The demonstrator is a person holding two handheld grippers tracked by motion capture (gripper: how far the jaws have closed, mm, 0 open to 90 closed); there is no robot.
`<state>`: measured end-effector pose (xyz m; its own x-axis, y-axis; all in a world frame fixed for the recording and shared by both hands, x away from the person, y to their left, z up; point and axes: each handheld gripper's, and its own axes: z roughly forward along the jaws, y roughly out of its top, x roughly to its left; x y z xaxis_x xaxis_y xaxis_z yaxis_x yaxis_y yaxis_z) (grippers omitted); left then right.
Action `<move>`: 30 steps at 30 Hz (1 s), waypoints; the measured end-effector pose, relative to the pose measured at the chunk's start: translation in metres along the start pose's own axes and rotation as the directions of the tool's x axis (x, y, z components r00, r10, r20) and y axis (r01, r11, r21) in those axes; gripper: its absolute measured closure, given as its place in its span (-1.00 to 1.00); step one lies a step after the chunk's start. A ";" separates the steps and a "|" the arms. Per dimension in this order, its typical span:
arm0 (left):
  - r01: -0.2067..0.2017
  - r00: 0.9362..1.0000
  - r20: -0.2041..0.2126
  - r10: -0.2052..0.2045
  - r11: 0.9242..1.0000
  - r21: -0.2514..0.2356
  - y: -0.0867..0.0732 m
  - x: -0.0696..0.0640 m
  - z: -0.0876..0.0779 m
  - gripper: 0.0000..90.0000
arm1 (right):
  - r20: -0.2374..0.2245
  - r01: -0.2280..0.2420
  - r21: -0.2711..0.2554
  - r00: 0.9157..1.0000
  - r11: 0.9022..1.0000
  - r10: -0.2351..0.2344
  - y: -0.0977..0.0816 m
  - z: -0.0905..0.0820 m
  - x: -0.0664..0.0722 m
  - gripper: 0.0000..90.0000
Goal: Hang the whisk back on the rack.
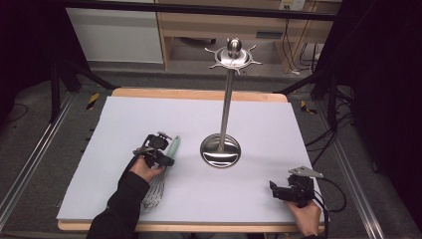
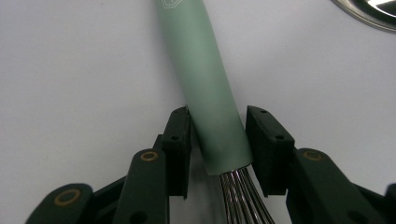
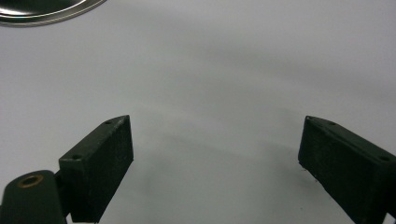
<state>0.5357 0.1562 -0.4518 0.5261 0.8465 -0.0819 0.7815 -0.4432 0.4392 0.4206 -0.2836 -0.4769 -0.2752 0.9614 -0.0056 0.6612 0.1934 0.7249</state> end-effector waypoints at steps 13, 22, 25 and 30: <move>0.036 0.999 -0.025 -0.036 0.999 -0.002 0.000 -0.002 -0.001 0.44 | 0.000 0.001 0.002 1.000 1.000 -0.001 0.001 0.000 0.000 -0.76; 0.033 0.999 -0.018 -0.033 0.999 -0.011 0.000 -0.004 -0.004 0.49 | -0.001 0.003 -0.003 1.000 1.000 -0.003 0.000 0.000 -0.001 -0.76; 0.022 1.000 -0.018 -0.023 0.999 -0.027 -0.001 -0.007 -0.009 0.50 | -0.002 -0.006 -0.001 1.000 1.000 0.006 0.000 0.000 0.000 -0.76; 0.013 1.000 -0.016 -0.014 0.999 -0.051 -0.003 -0.009 -0.017 0.52 | -0.003 -0.003 0.000 1.000 1.000 0.003 0.000 -0.001 0.000 -0.76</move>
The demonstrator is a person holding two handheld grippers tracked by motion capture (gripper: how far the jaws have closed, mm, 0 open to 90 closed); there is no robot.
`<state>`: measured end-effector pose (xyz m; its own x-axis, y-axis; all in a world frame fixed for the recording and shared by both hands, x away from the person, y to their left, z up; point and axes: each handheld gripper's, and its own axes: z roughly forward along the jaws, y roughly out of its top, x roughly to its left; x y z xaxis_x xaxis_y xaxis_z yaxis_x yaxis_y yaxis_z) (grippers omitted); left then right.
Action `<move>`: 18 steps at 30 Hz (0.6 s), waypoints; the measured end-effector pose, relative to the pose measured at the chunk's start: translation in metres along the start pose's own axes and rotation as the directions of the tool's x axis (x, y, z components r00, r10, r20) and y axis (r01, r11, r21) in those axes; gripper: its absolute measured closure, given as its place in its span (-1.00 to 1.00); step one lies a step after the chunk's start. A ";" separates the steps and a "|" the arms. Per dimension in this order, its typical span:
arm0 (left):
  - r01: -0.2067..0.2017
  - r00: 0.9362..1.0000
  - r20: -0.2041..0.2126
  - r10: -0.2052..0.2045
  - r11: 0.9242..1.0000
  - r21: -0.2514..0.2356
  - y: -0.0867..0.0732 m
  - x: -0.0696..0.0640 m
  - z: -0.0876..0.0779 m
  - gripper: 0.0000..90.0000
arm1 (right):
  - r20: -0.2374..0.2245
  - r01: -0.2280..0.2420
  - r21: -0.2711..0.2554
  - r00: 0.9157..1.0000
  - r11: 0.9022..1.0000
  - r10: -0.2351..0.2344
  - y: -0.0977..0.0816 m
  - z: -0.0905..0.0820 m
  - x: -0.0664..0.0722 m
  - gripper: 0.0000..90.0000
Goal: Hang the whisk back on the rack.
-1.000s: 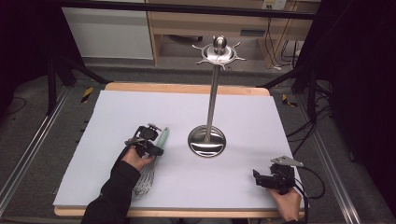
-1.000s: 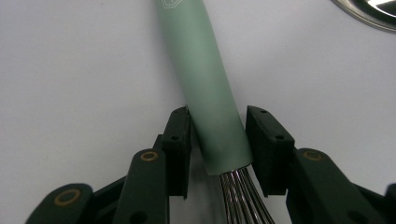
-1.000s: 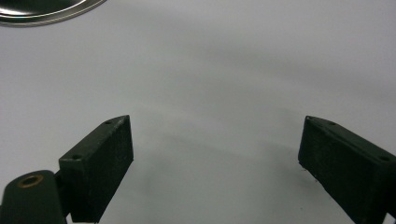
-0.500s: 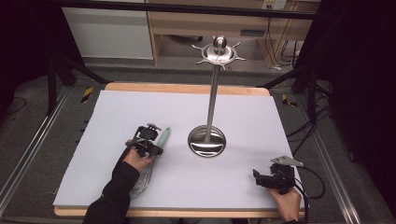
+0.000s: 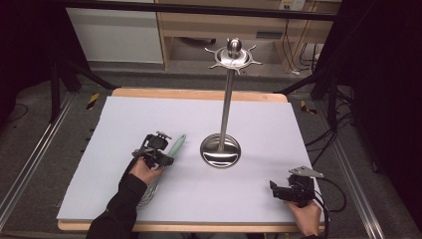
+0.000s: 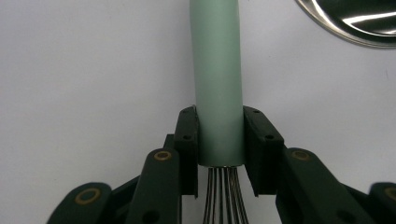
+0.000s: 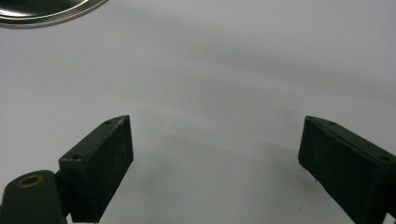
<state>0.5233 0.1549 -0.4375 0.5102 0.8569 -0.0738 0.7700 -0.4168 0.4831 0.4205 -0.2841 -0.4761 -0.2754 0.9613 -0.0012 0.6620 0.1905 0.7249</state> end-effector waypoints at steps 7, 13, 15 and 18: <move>-0.005 1.000 0.017 0.007 0.997 -0.078 -0.008 0.001 -0.017 0.52 | 0.000 0.004 -0.002 1.000 1.000 -0.004 0.000 0.000 -0.001 -0.76; -0.013 0.999 0.029 0.017 0.989 -0.150 -0.016 0.001 -0.034 0.52 | 0.001 0.003 -0.002 1.000 1.000 -0.003 0.000 0.000 -0.001 -0.76; -0.011 0.999 0.035 0.017 0.985 -0.171 -0.019 0.002 -0.039 0.52 | 0.002 0.003 -0.002 1.000 1.000 -0.003 0.000 0.000 -0.001 -0.76; -0.021 0.999 0.036 0.028 0.981 -0.194 -0.024 0.003 -0.046 0.52 | 0.002 0.004 -0.002 1.000 1.000 -0.004 0.000 0.000 -0.001 -0.76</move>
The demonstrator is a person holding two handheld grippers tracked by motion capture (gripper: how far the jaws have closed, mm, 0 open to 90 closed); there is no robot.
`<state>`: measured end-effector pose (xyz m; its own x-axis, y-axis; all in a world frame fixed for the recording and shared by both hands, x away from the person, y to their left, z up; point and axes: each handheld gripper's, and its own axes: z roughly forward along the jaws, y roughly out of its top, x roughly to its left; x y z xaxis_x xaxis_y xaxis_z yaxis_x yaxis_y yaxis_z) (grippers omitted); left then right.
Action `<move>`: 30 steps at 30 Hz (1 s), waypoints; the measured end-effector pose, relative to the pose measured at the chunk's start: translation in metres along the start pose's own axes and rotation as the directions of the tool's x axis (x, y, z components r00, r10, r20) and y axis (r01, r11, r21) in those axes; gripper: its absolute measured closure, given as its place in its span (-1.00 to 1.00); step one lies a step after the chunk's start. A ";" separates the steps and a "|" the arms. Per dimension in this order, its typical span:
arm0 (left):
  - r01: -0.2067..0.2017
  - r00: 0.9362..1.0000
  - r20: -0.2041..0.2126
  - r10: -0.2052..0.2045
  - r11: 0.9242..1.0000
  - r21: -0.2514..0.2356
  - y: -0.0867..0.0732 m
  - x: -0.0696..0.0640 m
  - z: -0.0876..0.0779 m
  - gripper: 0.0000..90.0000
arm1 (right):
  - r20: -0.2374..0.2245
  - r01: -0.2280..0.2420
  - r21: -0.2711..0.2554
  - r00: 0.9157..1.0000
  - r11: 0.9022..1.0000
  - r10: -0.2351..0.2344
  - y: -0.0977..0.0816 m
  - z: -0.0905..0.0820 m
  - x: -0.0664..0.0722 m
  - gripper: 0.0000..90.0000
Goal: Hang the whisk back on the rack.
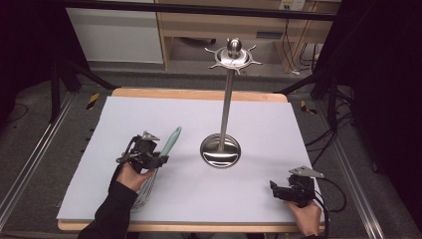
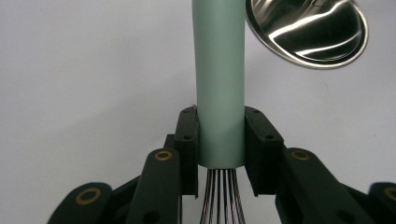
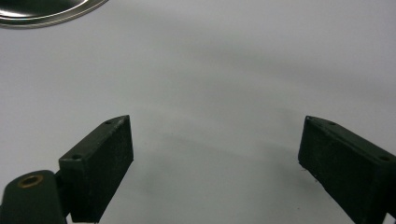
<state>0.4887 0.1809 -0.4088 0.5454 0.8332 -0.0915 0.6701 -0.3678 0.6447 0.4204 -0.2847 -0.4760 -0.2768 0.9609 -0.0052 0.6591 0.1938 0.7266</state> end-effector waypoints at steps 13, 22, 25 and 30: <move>0.024 1.000 0.008 -0.023 0.987 -0.156 -0.015 0.005 -0.027 0.52 | 0.002 -0.001 -0.003 1.000 1.000 0.001 -0.001 -0.001 0.000 -0.76; 0.047 0.999 -0.002 -0.048 0.973 -0.226 -0.024 0.012 -0.049 0.52 | 0.003 -0.002 -0.005 1.000 1.000 0.002 -0.002 -0.002 -0.001 -0.76; 0.056 0.998 -0.004 -0.059 0.966 -0.253 -0.027 0.015 -0.057 0.52 | 0.001 -0.005 -0.005 1.000 1.000 0.005 -0.002 -0.002 0.000 -0.76; 0.045 0.999 -0.002 -0.047 0.956 -0.290 -0.027 0.012 -0.066 0.52 | 0.000 -0.008 -0.004 1.000 1.000 0.008 -0.002 -0.002 0.000 -0.76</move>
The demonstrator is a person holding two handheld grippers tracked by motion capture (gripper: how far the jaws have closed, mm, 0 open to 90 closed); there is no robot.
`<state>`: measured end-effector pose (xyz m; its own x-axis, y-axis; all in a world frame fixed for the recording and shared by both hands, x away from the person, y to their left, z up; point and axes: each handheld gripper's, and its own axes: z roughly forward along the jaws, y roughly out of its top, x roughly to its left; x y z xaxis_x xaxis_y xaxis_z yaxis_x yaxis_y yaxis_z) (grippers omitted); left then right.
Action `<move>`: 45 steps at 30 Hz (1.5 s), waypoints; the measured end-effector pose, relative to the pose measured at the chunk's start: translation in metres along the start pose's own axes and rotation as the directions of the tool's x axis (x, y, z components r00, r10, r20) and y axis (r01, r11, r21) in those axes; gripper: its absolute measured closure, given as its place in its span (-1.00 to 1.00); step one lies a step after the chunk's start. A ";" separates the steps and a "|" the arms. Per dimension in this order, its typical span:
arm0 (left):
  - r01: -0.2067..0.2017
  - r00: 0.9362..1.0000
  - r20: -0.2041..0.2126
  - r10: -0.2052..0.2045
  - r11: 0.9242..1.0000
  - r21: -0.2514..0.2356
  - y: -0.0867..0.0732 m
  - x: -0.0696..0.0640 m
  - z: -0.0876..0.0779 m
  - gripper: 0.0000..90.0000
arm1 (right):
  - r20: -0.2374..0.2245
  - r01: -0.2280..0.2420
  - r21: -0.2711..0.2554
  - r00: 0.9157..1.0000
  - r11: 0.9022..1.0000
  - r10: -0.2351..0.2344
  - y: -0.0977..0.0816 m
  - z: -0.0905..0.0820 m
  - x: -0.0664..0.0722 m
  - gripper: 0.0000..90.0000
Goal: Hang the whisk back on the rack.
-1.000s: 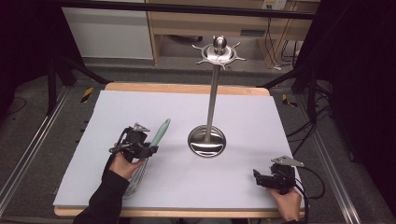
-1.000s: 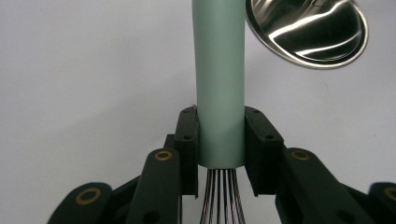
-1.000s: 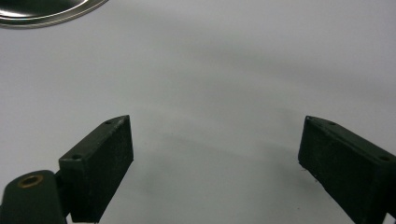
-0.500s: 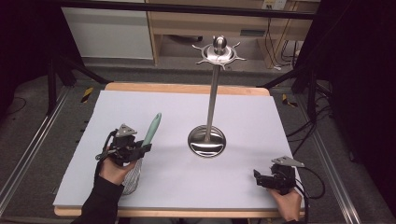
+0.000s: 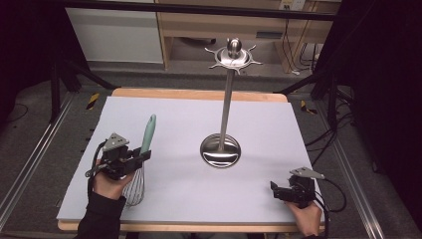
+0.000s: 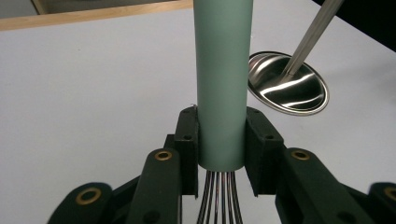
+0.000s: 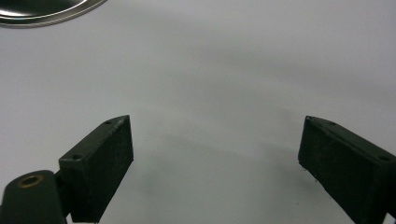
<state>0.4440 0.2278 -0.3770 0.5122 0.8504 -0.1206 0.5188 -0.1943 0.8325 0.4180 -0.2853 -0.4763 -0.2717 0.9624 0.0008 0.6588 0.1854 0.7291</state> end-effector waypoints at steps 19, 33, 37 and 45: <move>-0.017 1.000 0.000 0.017 0.989 -0.150 0.016 -0.008 -0.025 0.52 | 0.002 -0.003 -0.007 1.000 1.000 0.003 0.001 0.000 0.000 -0.76; -0.018 0.999 0.041 0.029 0.969 -0.247 0.039 -0.015 -0.036 0.52 | 0.006 -0.006 0.000 1.000 1.000 0.006 0.001 0.001 0.001 -0.76; -0.029 0.998 0.044 0.042 0.965 -0.260 0.046 -0.018 -0.036 0.52 | 0.007 -0.006 -0.001 1.000 1.000 0.006 0.001 0.001 0.001 -0.76; -0.049 0.996 0.062 0.069 0.960 -0.277 0.060 -0.029 -0.033 0.52 | 0.005 0.007 -0.003 1.000 1.000 -0.007 0.001 0.001 0.000 -0.76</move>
<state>0.4374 0.2075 -0.3057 0.5881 0.8031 -0.0960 0.2832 -0.0933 0.9545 0.4194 -0.2851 -0.4765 -0.2728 0.9620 -0.0073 0.6547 0.1912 0.7313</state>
